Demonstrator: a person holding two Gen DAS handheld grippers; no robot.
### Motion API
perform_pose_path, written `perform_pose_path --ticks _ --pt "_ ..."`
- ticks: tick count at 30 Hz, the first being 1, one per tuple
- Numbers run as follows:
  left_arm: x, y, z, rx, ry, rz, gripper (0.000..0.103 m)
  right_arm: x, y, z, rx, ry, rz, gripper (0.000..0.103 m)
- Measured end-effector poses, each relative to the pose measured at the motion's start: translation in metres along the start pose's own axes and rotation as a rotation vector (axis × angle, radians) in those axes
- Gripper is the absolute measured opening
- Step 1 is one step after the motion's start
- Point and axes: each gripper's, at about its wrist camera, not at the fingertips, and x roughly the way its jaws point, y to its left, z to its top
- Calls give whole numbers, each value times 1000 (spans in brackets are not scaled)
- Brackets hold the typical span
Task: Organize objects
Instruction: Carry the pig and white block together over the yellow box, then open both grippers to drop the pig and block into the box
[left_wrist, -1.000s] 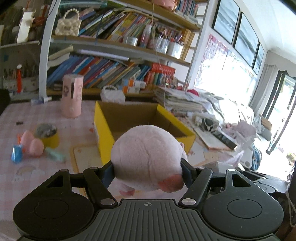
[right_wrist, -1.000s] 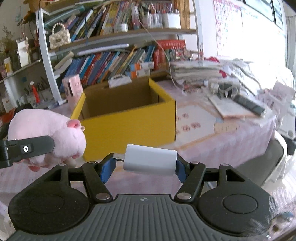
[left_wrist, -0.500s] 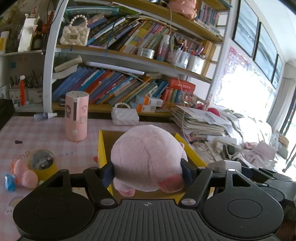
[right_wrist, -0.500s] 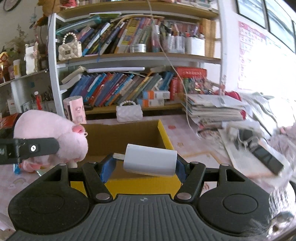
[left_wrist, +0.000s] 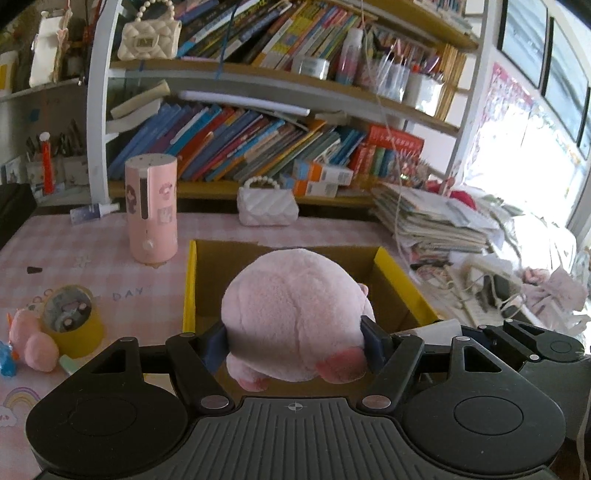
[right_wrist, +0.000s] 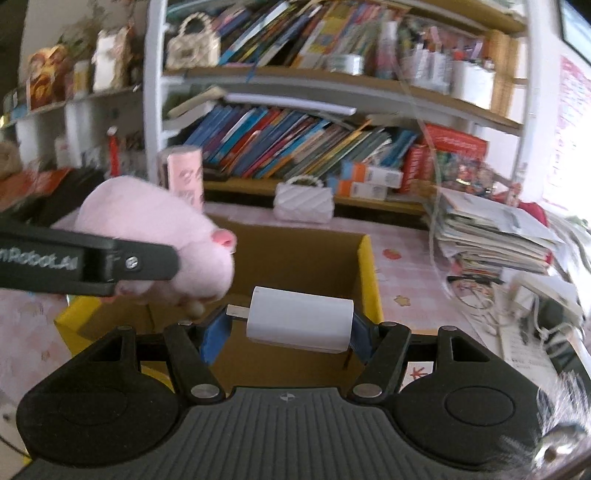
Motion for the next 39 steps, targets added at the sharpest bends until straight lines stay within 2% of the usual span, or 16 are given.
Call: perform_pose_path --ticks 15,20,24,27,33,39 --pt "39 -1 6 12 84 68 72 46 -1 6 -95 93 123 64" --pt "53 2 6 11 134 82 73 62 0 7 -104 145 155 64" --pt "65 3 1 16 183 88 74 75 -4 6 -64 205 187 64" --pt "68 0 1 40 184 97 74 83 -9 5 -15 252 215 64" --pt "71 -6 -1 78 186 116 76 84 -7 6 -20 261 215 64" --pt "65 -5 -4 61 165 104 79 84 -8 5 -19 255 211 64"
